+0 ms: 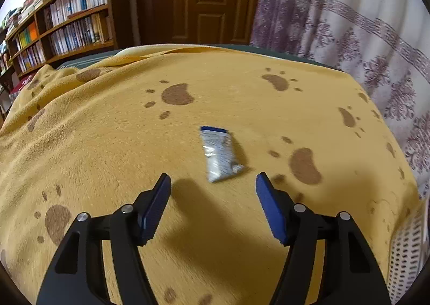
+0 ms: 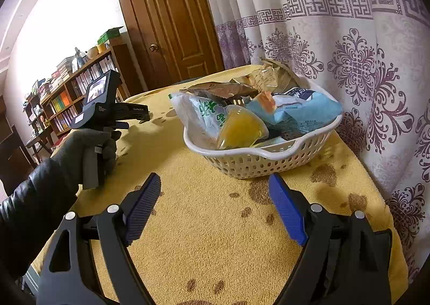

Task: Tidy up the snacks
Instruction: 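Grasp the silver wrapped candy on the blanket with the left tool, then carry the silver candy into the basket and open the left tool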

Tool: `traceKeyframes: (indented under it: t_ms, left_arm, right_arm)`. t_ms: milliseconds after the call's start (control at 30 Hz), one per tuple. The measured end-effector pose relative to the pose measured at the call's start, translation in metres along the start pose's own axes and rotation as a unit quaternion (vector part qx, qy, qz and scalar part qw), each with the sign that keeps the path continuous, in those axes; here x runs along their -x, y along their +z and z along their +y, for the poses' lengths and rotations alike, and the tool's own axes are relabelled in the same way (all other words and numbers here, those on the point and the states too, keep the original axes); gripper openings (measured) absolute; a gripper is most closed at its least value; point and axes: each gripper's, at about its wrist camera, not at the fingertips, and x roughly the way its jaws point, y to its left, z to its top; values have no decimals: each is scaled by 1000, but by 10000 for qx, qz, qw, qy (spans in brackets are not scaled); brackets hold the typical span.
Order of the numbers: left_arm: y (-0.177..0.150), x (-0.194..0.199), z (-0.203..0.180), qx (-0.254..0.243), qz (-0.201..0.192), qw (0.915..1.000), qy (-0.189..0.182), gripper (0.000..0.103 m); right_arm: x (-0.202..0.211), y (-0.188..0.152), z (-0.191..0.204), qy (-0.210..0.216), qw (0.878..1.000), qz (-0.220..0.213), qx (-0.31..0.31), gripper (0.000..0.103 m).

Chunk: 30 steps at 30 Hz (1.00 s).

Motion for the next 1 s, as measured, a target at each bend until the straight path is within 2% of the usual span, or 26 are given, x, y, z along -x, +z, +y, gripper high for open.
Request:
traceKeyframes:
  t_ms: [267, 500, 567, 767, 1000]
  left_arm:
    - [13, -11, 2, 7, -6, 10000, 43, 63]
    - [19, -15, 3, -38, -39, 9999, 97, 50]
    - [18, -13, 4, -56, -74, 10000, 31, 46]
    - [5, 0, 9, 6, -170, 9997, -194, 46]
    - [-13, 27, 4, -86, -324, 9990, -279, 46]
  right_arm:
    - [1, -3, 5, -66, 10000, 1, 72, 84]
    - [1, -2, 5, -87, 9999, -2, 82, 84]
    - [1, -2, 5, -94, 9999, -18, 90, 84]
    - [0, 1, 2, -94, 9999, -38, 69, 84]
    - [0, 2, 2, -102, 9999, -60, 77, 84]
